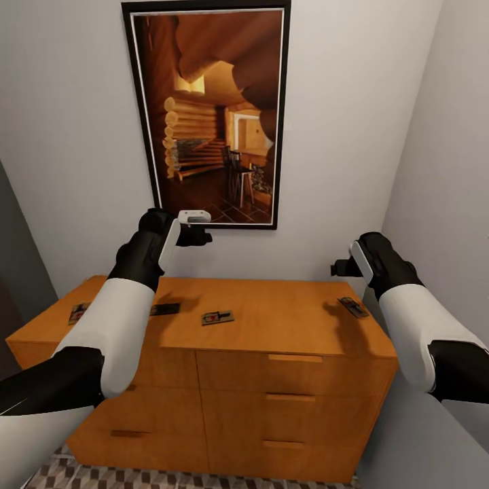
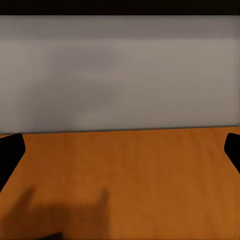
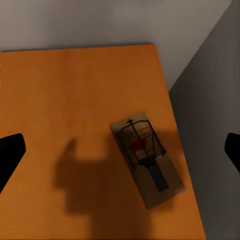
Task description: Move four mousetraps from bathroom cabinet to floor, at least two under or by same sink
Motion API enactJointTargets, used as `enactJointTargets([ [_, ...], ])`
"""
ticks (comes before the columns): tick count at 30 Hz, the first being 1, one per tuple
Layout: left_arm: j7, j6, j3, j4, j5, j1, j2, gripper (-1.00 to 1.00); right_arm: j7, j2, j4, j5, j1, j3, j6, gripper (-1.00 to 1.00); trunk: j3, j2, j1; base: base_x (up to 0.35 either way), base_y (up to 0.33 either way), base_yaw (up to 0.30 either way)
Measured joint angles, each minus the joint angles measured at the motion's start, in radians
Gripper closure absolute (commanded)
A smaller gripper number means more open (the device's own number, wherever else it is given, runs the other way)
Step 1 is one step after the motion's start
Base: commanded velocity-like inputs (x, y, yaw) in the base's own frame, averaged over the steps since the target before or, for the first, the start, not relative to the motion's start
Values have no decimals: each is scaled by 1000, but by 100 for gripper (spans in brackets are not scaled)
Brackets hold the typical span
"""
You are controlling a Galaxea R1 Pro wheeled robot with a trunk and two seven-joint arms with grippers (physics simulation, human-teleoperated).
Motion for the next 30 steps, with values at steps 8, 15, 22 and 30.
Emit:
enactJointTargets([
  [8,0,0,0,1,0,0,0,-100,24,0,2,-1,0,0,0,-100,0,0,0,2,-9,0],
  [15,0,0,0,2,0,0,0,-100,44,0,18,-2,0,0,0,-100,0,0,0,0,-2,0],
  [22,0,0,0,7,1,0,0,-100,61,0,49,-2,0,0,0,-100,0,0,0,0,0,0],
  [30,0,0,0,27,0,0,0,-100,73,-1,111,0,0,-1,0,-100,0,0,0,0,0,0],
])
